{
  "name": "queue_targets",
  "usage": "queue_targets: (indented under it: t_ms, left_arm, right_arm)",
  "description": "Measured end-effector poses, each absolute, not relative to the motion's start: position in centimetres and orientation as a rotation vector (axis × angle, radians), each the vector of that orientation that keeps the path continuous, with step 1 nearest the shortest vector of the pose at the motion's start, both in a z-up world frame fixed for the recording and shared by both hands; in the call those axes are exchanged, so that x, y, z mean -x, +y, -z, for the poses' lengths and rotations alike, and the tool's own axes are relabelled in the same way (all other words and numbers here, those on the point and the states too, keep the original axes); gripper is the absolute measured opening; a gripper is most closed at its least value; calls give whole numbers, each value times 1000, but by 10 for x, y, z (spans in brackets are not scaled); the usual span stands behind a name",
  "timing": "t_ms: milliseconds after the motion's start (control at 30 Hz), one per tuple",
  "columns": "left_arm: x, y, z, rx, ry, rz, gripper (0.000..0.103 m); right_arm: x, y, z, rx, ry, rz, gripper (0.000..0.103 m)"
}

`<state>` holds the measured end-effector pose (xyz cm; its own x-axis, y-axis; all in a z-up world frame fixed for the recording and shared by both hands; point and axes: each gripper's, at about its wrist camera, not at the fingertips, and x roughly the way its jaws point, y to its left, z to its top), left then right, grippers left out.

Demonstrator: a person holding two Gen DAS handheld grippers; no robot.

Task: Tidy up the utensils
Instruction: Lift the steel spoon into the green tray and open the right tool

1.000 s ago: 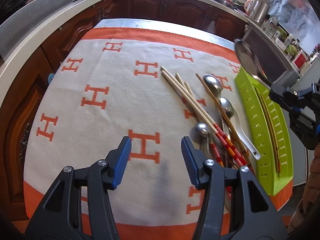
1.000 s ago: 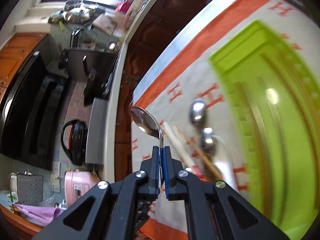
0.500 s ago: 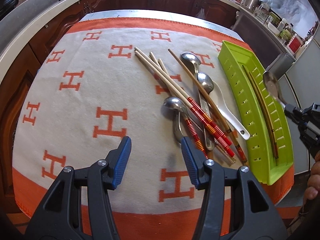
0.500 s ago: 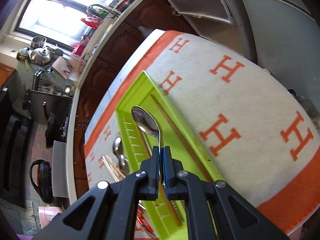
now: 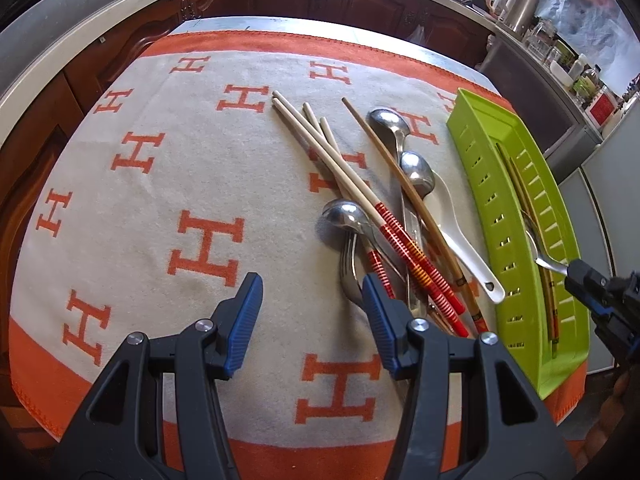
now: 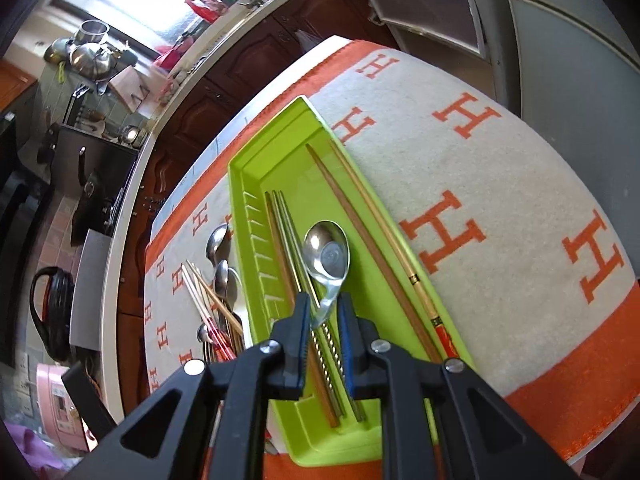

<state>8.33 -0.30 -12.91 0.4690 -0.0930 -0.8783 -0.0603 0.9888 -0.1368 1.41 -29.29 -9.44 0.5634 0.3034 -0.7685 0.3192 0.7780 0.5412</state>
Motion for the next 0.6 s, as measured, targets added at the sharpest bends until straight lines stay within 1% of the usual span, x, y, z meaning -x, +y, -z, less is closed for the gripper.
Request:
queue_targets:
  t_ms: [267,367,400,467,500,533,600]
  left_arm:
    - [-86,-12,140,141,1087,-11,49]
    - [-84,-17,143,118,1055,-29,48]
    - [-82,-19,144,111,1043,-34,44]
    - [-81,-23,144,105,1028,-25,31]
    - [-81,-25,144,109,1023,-3,15]
    - [-81,-28,144,112,1028,14,8]
    - [-80,-29,144,117,1025,18,6]
  right_arm:
    - [-7,-285,92,-660,975,-7,15]
    - [-6,-284,92,-648,970,-7,15]
    - [-5,-284,91,-641,966,-3,15]
    - [-5,-283,90,-632,960,0,15]
    - [-4,-282,90,-629,959,-1,15]
    - [-4,-281,90,-628,959,-1,15]
    - [-3,-280,89,-625,958,-2,15]
